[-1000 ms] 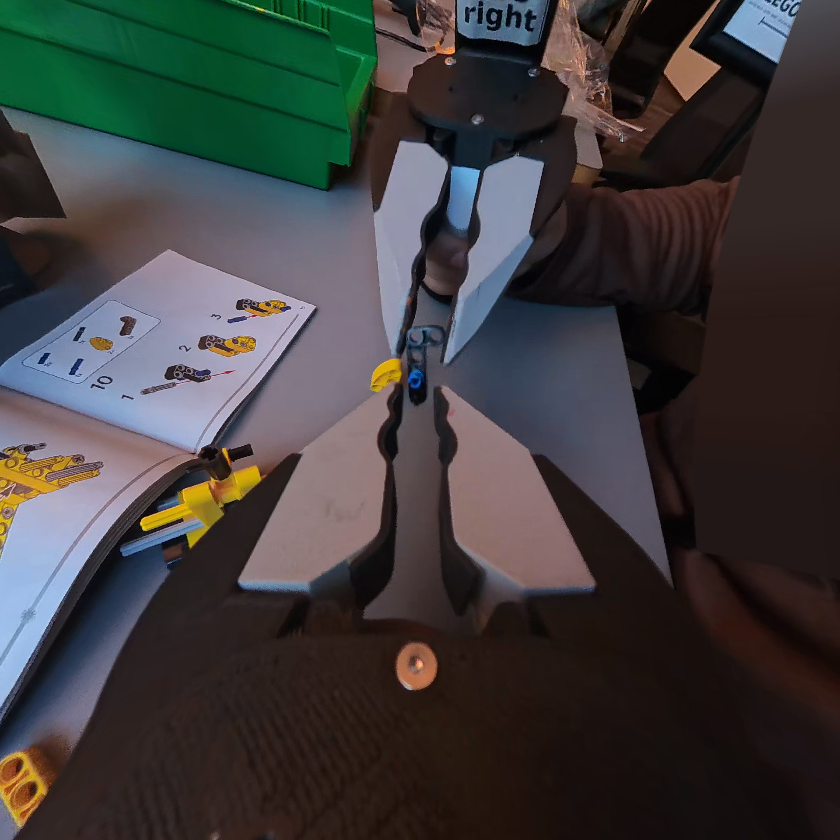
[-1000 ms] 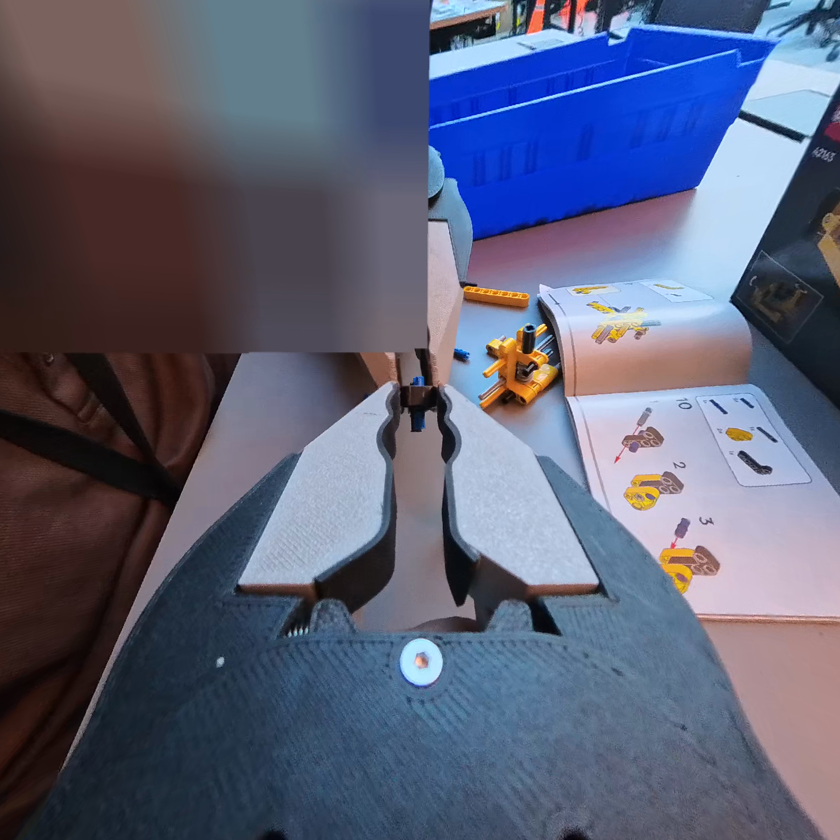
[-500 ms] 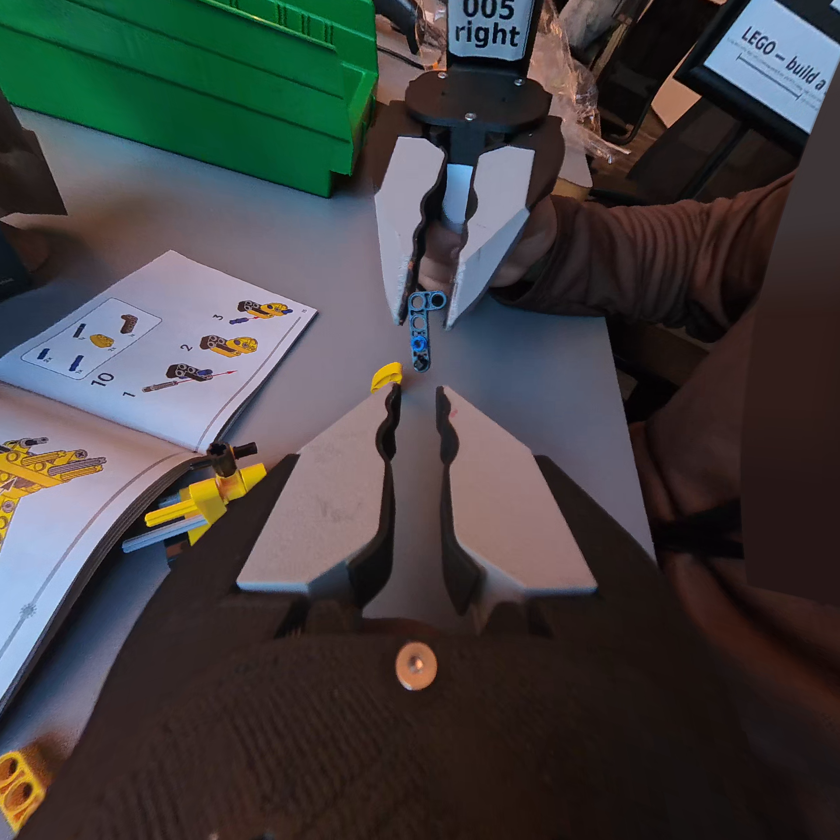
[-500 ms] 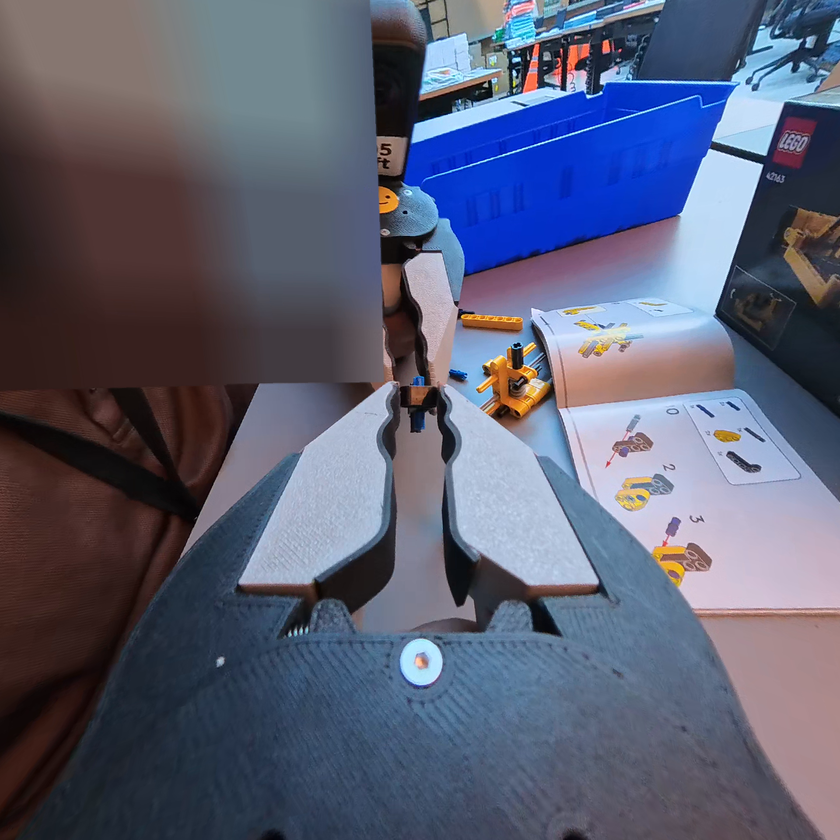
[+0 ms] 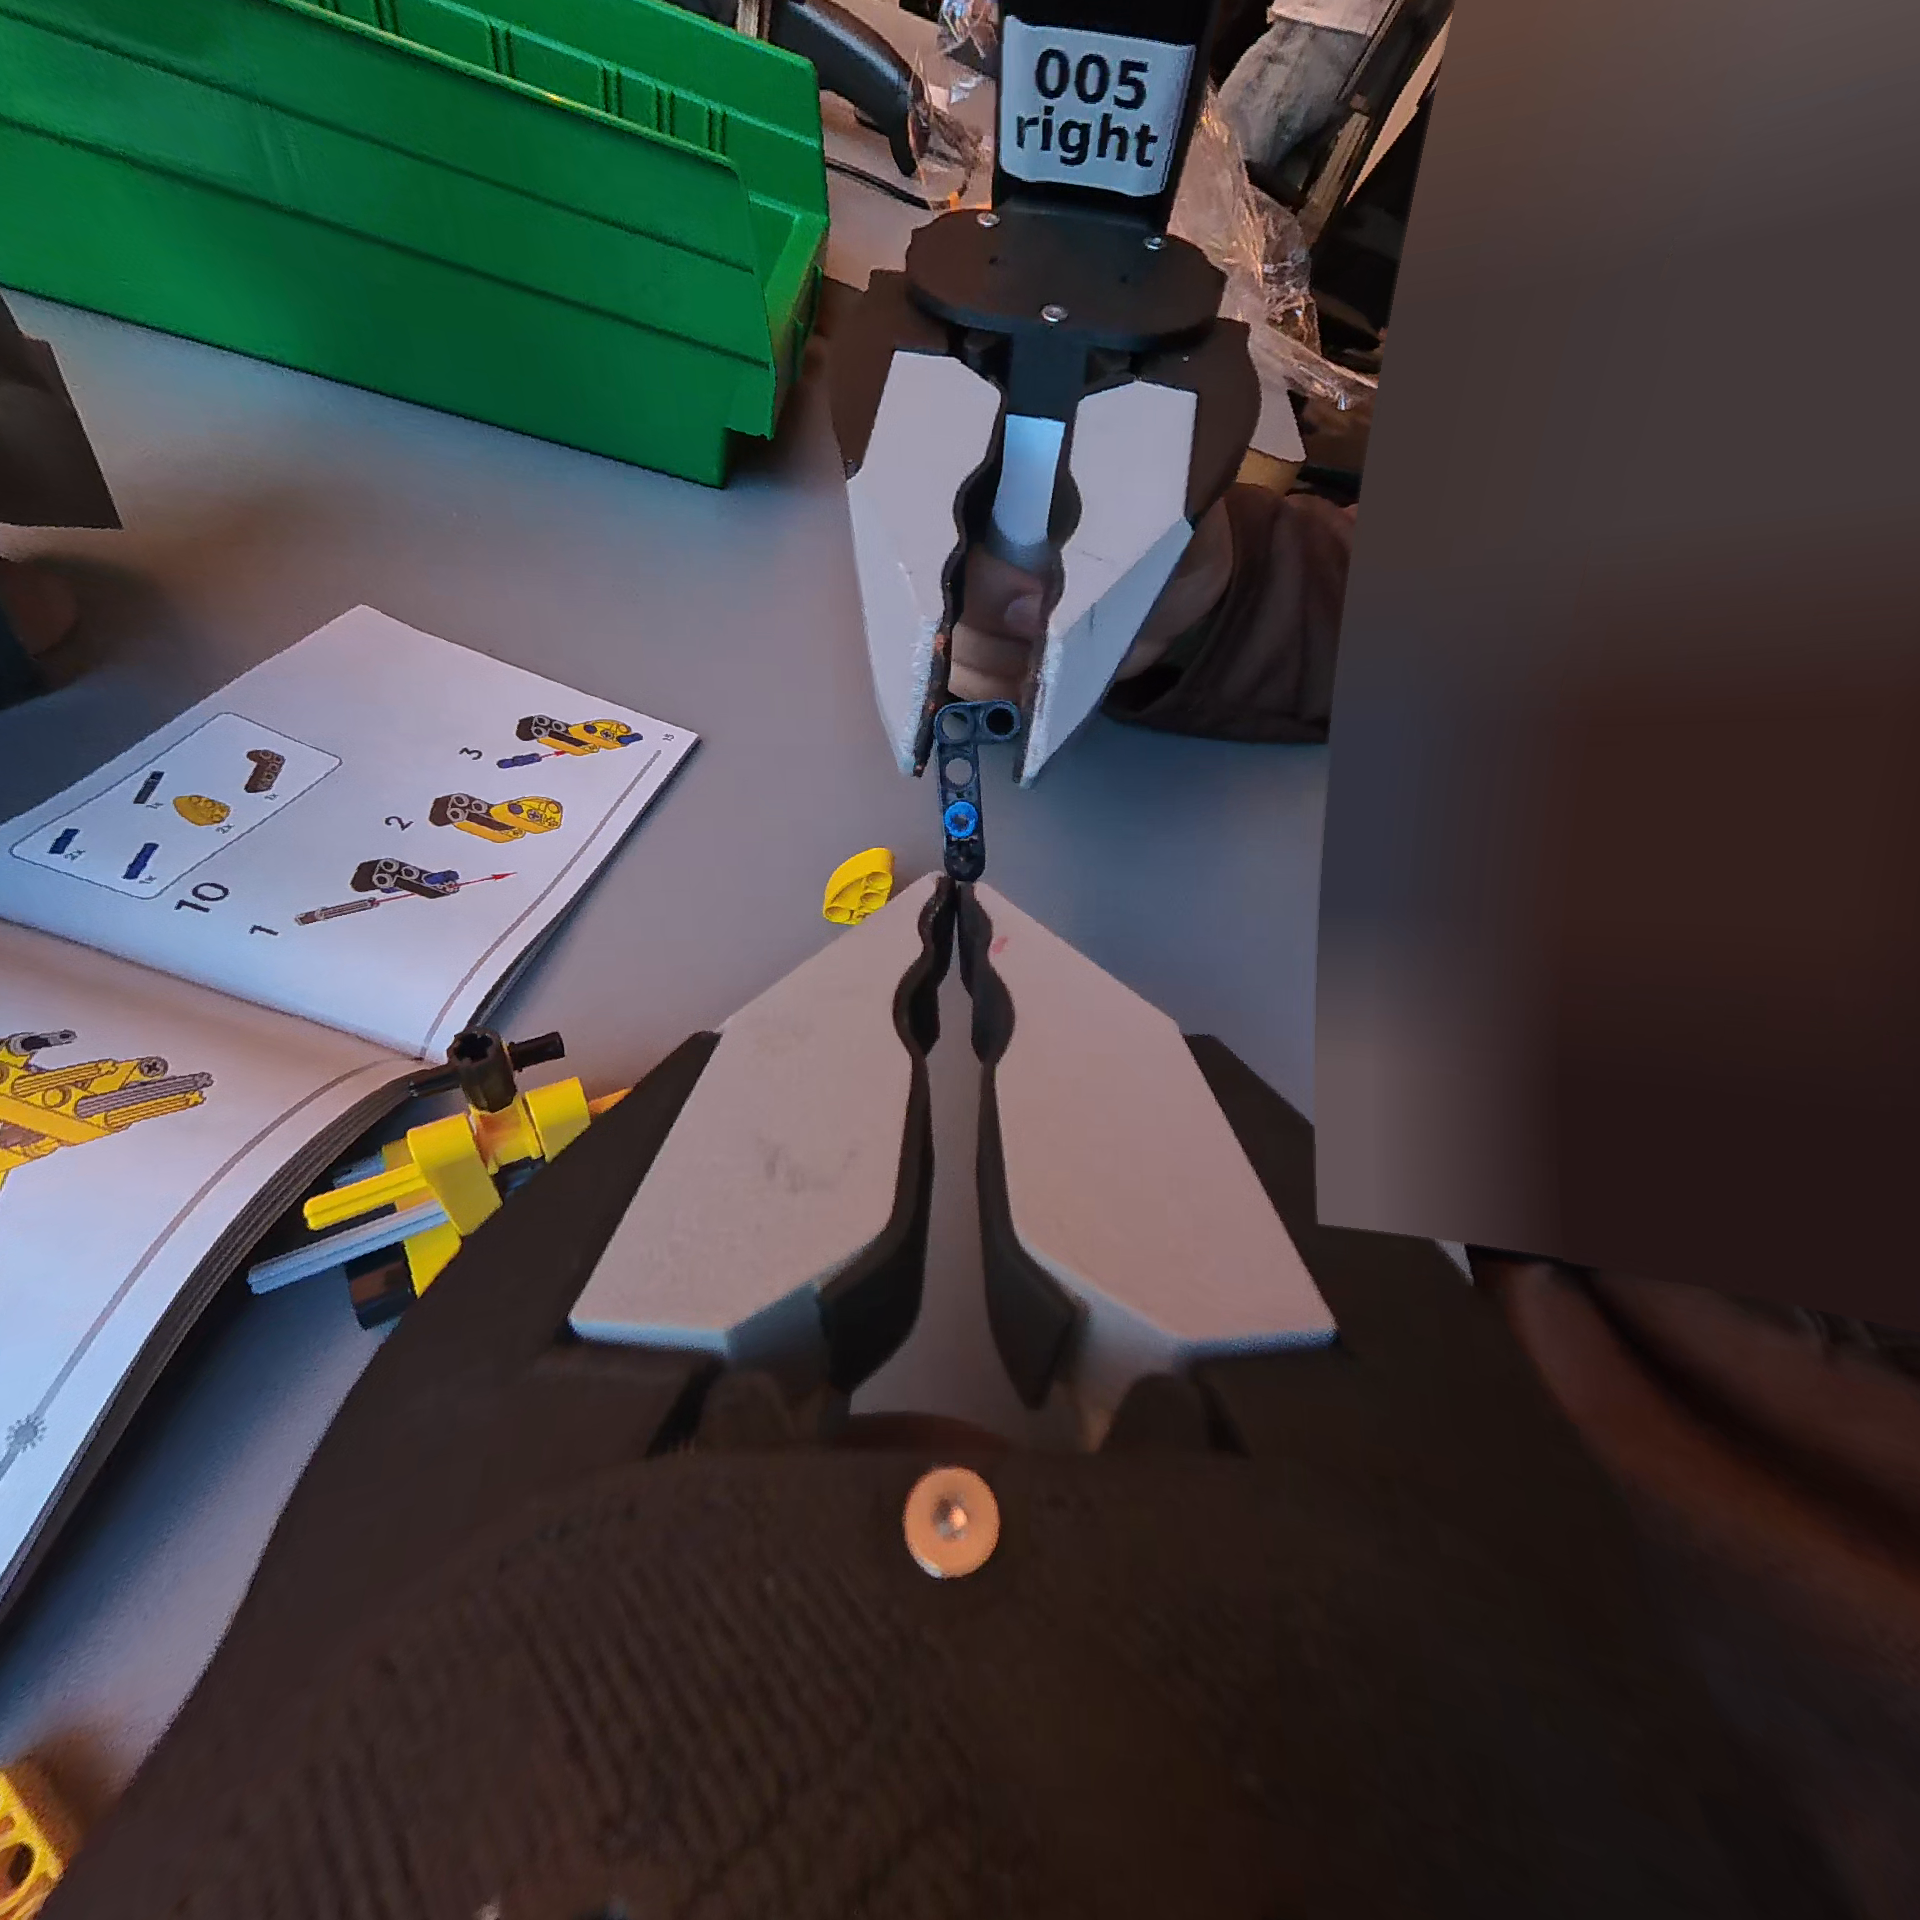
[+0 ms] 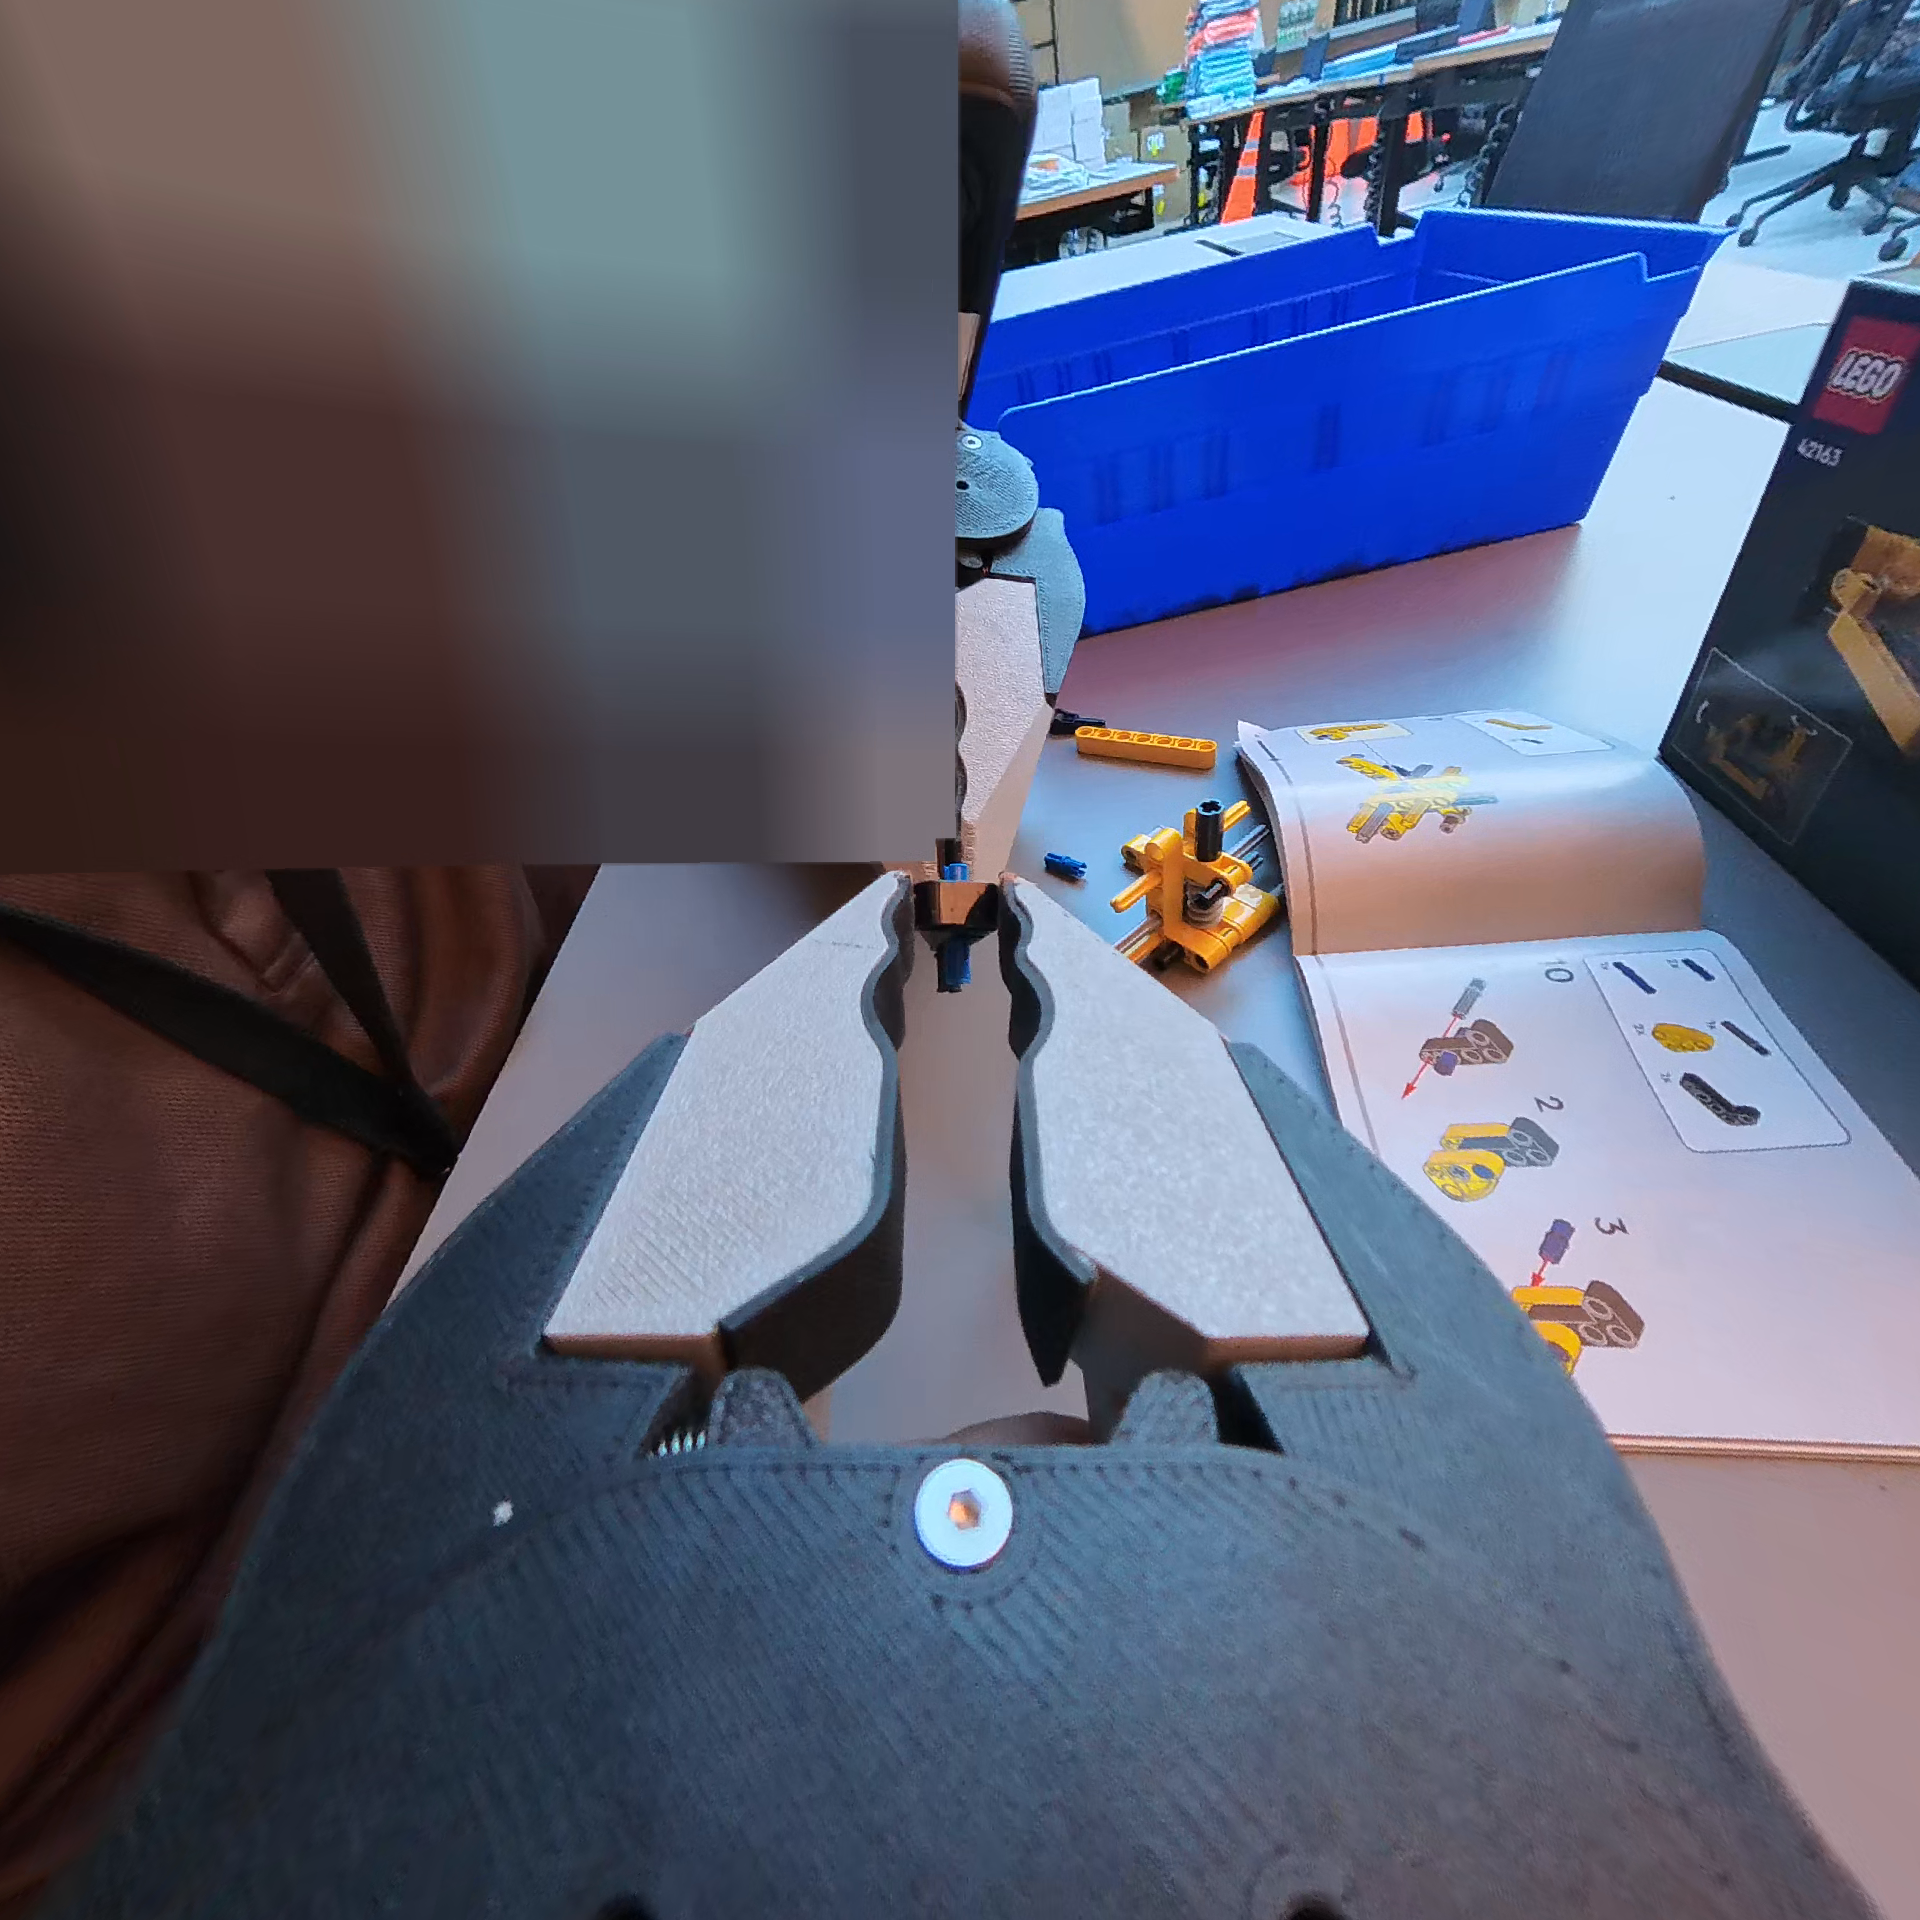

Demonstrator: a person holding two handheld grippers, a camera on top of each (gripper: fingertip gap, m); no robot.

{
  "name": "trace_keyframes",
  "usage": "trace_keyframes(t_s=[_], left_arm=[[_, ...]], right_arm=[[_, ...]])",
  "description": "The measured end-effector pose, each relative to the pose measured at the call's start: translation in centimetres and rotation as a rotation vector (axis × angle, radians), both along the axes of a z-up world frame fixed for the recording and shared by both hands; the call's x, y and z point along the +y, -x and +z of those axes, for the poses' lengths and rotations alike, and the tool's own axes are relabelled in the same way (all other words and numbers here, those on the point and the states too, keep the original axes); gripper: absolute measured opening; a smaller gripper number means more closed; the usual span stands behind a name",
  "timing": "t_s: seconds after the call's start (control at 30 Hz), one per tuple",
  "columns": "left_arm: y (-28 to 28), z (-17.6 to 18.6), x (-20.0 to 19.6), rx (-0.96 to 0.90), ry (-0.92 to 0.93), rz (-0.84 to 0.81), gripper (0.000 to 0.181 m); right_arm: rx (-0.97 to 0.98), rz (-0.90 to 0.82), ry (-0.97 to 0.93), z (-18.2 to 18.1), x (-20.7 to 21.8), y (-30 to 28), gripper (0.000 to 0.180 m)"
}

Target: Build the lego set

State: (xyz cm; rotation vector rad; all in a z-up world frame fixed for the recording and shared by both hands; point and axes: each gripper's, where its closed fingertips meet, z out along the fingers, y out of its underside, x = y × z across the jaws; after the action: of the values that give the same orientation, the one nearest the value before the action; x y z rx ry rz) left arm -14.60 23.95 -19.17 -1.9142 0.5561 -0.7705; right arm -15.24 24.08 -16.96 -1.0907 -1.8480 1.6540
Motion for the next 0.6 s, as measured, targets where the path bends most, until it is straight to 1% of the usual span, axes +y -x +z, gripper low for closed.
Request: trace_keyframes(t_s=[0.07, 0.13, 0.27, 0.37, 0.5, 0.6], left_arm=[[0.0, 0.0, -0.1, -0.004, 0.007, -0.01, 0.0], [-0.1, 0.1, -0.3, -0.023, 0.01, -0.034, 0.005], [-0.2, 1.5, -1.1, -0.099, -0.012, -0.115, 0.01], [-0.9, 2.1, -2.0, -0.151, -0.005, -0.195, 0.016], [-1.5, 1.2, -1.5, -0.111, -0.008, -0.168, 0.022], [-2.1, 2.0, -1.5, -0.128, -0.071, -0.156, 0.013]], right_arm=[[0.009, 0.013, -0.001, 0.2, -0.2, -0.1, 0.012], [0.033, 0.031, 0.001, 0.6, -0.5, -0.4, 0.012], [0.123, 0.091, 0.012, 2.2, -1.4, -1.3, 0.012], [0.15, 0.11, 0.02, 2.7, -1.6, -1.6, 0.013], [0.146, 0.11, 0.028, 2.5, -1.6, -1.4, 0.013], [0.136, 0.098, 0.01, 2.1, -1.7, -1.0, 0.013]])
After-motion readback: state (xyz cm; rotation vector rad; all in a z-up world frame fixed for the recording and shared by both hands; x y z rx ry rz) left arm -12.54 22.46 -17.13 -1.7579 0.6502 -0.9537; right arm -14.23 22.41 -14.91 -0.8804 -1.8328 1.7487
